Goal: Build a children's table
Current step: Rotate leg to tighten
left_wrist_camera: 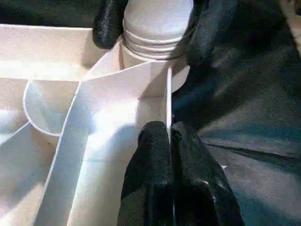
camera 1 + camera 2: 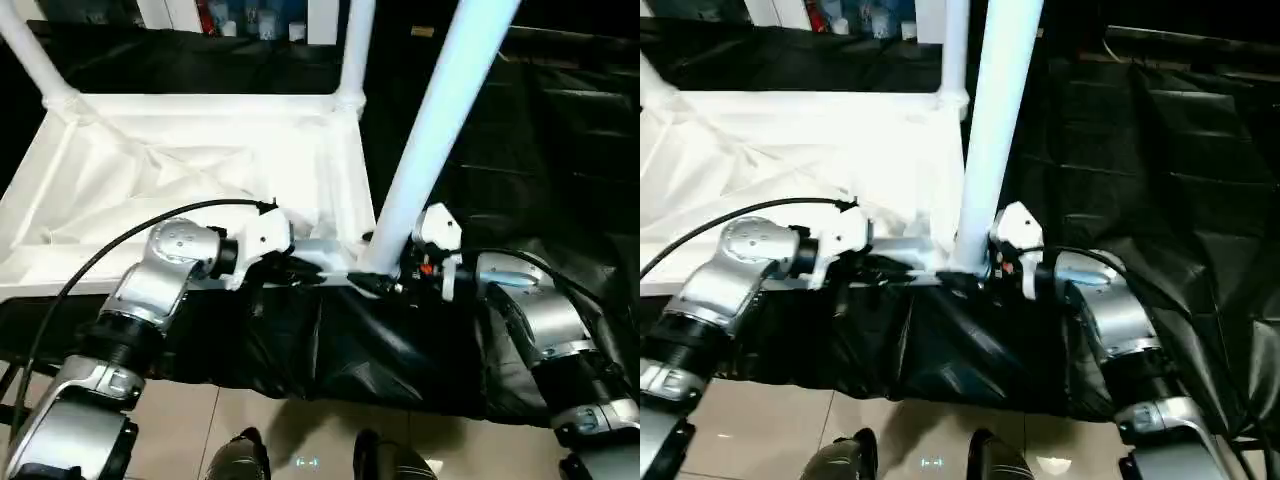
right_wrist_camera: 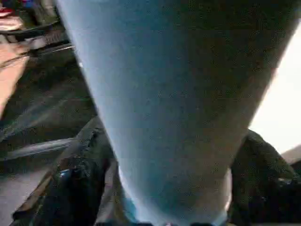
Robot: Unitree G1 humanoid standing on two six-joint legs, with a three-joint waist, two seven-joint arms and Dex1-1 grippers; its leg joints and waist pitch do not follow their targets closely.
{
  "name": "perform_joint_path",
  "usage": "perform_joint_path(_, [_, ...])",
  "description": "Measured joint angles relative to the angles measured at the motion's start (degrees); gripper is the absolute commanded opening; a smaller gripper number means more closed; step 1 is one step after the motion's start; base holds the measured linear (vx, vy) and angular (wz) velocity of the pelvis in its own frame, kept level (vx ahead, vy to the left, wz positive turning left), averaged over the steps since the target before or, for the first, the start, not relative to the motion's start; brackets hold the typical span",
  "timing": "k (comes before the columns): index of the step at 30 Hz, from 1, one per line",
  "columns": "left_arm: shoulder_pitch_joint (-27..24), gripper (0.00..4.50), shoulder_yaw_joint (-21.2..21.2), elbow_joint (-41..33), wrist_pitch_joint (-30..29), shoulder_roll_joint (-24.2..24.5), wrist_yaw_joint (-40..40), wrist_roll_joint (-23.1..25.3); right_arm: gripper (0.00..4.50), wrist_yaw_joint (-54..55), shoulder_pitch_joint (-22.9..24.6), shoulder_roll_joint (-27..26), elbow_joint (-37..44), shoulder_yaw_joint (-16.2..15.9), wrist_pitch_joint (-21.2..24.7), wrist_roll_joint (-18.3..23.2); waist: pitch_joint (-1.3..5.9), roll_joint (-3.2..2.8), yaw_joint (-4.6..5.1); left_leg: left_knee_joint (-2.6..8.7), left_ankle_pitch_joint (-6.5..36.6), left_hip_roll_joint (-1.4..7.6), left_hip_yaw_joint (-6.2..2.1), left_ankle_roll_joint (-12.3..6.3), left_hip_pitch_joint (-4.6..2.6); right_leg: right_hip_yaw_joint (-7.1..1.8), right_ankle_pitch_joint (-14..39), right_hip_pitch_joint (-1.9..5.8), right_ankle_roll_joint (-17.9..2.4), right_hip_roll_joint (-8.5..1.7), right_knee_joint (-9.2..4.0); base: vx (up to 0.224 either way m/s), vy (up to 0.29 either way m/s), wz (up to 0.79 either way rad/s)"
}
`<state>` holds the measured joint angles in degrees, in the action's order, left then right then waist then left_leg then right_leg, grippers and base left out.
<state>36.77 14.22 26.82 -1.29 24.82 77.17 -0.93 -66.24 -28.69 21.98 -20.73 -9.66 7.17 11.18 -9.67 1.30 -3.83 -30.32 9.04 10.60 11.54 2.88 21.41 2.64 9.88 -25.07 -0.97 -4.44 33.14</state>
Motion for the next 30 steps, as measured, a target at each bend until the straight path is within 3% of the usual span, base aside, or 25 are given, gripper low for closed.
perform_joint_path(11, [0.8, 0.00, 0.5, 1.1, 0.4, -0.8, -0.1, 0.1, 2.72, -0.3, 1.5, 0.4, 1.6, 0.1, 0.5, 0.2, 0.00, 0.00, -1.06, -0.05, 0.0, 0.02, 0.03, 0.00, -0.02, -0.02, 0.0, 0.02, 0.0, 0.00, 0.01, 0.000, 0.000, 0.00])
perform_joint_path(14, [1.9, 0.00, 0.0, 2.9, -0.5, -2.9, -5.2, 1.7, 2.71, 8.0, 2.4, -2.7, 1.3, 2.6, 0.9, -0.9, 0.00, 0.04, -1.05, -0.17, 0.0, 0.06, 0.10, 0.10, -0.17, -0.05, -0.1, 0.20, -0.2, 0.00, 0.02, 0.000, 0.000, 0.00])
perform_joint_path(18, [3.1, 0.00, -0.6, 3.9, -3.4, -7.2, -15.6, 5.2, 2.70, 26.2, 2.0, -10.7, -2.2, 7.7, -0.2, -2.9, 0.02, 0.09, 0.14, -0.25, 0.1, -0.07, 0.12, 0.43, -0.26, -0.26, -0.1, 0.24, -0.1, -0.04, -0.04, 0.000, 0.000, 0.00])
perform_joint_path(24, [3.9, 0.00, -0.8, 4.3, -6.5, -11.7, -24.8, 7.6, 2.70, 47.3, 0.6, -19.5, -4.5, 10.8, -1.7, -6.5, 0.16, -0.07, 0.71, -0.21, 0.1, -0.29, 0.04, 0.44, -0.31, -0.42, -0.1, 0.26, 0.0, -0.12, -0.08, 0.000, 0.000, 0.00])
perform_joint_path(29, [3.9, 0.00, -0.8, 4.2, -7.2, -13.7, -28.2, 9.2, 2.70, 56.4, -0.7, -23.4, -6.9, 12.0, -3.8, -8.8, 0.35, -0.20, 0.80, -0.18, 0.1, -0.42, 0.00, 0.43, -0.30, -0.46, -0.1, 0.26, 0.0, -0.19, -0.08, 0.000, 0.000, 0.00])
perform_joint_path(30, [3.7, 0.00, -0.8, 3.8, -7.2, -13.7, -28.2, 9.3, 3.26, 56.4, -0.5, -23.5, -6.9, 12.0, -4.4, -9.0, 0.35, -0.20, 0.79, -0.18, 0.1, -0.43, 0.00, 0.43, -0.28, -0.47, -0.1, 0.26, 0.0, -0.20, -0.08, 0.000, 0.000, 0.00])
